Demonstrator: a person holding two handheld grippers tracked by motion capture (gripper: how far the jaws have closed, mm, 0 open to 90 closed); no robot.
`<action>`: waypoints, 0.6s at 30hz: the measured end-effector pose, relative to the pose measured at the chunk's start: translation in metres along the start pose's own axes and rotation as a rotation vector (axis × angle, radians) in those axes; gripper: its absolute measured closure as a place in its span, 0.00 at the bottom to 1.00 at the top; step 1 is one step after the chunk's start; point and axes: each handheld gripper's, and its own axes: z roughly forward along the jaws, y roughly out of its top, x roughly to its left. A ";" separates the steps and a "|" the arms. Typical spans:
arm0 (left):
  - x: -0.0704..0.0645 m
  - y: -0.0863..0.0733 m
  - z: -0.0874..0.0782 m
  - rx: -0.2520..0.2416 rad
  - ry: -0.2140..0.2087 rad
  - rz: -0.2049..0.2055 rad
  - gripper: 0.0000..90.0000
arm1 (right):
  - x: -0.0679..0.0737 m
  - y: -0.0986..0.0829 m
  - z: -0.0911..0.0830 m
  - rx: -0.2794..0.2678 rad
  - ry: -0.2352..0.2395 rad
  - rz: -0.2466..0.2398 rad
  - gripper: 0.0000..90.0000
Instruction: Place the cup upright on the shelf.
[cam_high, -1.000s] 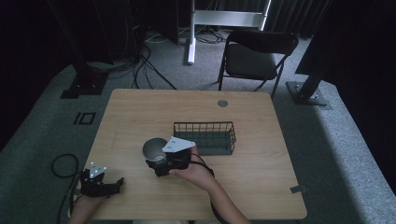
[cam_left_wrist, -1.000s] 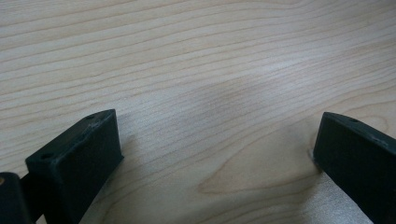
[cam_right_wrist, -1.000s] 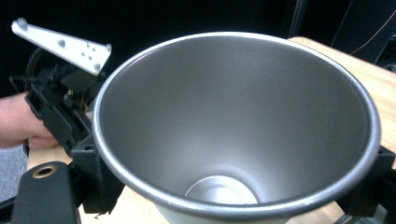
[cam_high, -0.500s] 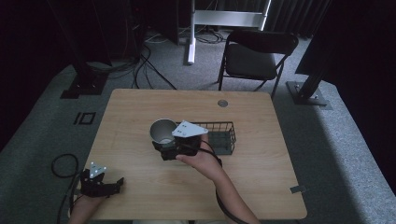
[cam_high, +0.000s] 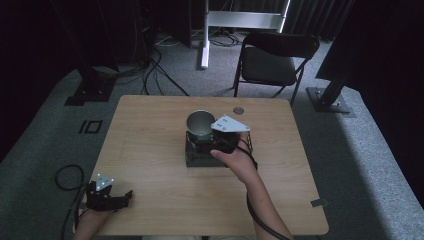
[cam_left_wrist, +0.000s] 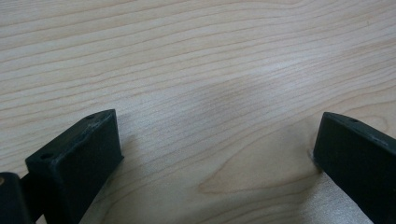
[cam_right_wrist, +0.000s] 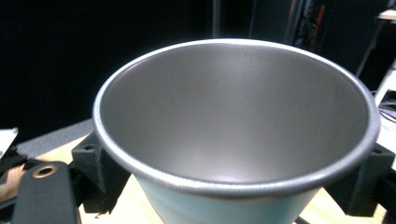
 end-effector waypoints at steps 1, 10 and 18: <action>0.000 0.000 0.000 -0.001 0.000 0.000 0.02 | -0.002 0.000 -0.002 0.003 -0.011 -0.002 0.16; 0.000 0.000 0.000 -0.001 0.001 0.000 0.02 | -0.026 -0.009 -0.012 0.004 -0.120 0.008 0.16; 0.000 0.000 0.000 -0.001 0.000 -0.001 0.02 | -0.044 -0.027 -0.017 0.035 -0.195 0.013 0.16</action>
